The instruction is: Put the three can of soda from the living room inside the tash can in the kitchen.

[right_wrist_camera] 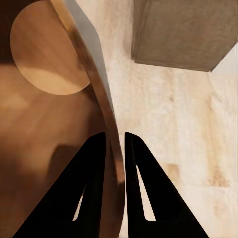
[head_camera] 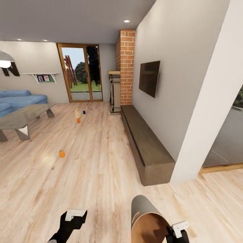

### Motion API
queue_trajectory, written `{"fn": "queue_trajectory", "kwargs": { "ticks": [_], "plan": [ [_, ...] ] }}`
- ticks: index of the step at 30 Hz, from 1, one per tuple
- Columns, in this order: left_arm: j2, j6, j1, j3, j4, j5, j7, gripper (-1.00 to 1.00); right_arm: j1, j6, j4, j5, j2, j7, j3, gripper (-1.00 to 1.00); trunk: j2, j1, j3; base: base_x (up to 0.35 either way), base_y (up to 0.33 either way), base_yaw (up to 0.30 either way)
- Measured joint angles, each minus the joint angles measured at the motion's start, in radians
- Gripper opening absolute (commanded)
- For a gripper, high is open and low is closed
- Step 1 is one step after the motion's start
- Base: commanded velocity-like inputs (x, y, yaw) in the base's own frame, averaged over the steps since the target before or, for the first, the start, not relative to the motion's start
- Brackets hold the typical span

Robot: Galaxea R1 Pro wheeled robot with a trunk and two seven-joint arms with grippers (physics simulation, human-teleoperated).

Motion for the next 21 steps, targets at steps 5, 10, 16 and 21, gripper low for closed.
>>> {"fn": "queue_trajectory", "kwargs": {
  "ticks": [5, 10, 16, 21],
  "plan": [
    [0.000, 0.000, 0.000, 0.000, -0.001, 0.000, 0.000, 1.00, 0.000, 0.000, 0.000, 0.001, 0.000, 0.000, 0.000, -1.00, 0.000, 0.000, 0.000, -0.188, 0.253, 0.248],
    [0.001, 0.000, 0.000, 0.000, -0.002, 0.000, 0.000, 1.00, 0.000, 0.000, -0.001, 0.001, 0.000, 0.000, -0.001, -1.00, 0.000, 0.000, 0.000, -0.190, 0.250, 0.248],
    [0.001, 0.000, 0.000, 0.000, -0.004, 0.000, 0.000, 1.00, 0.000, 0.000, -0.001, 0.001, 0.000, 0.000, -0.001, -1.00, 0.000, 0.000, 0.000, -0.167, 0.189, 0.242],
    [0.001, 0.000, 0.000, 0.000, -0.002, 0.000, -0.001, 1.00, -0.001, -0.001, -0.001, 0.002, -0.001, 0.000, -0.001, -1.00, 0.000, 0.000, 0.000, -0.045, 0.071, 0.091]
  ]
}}
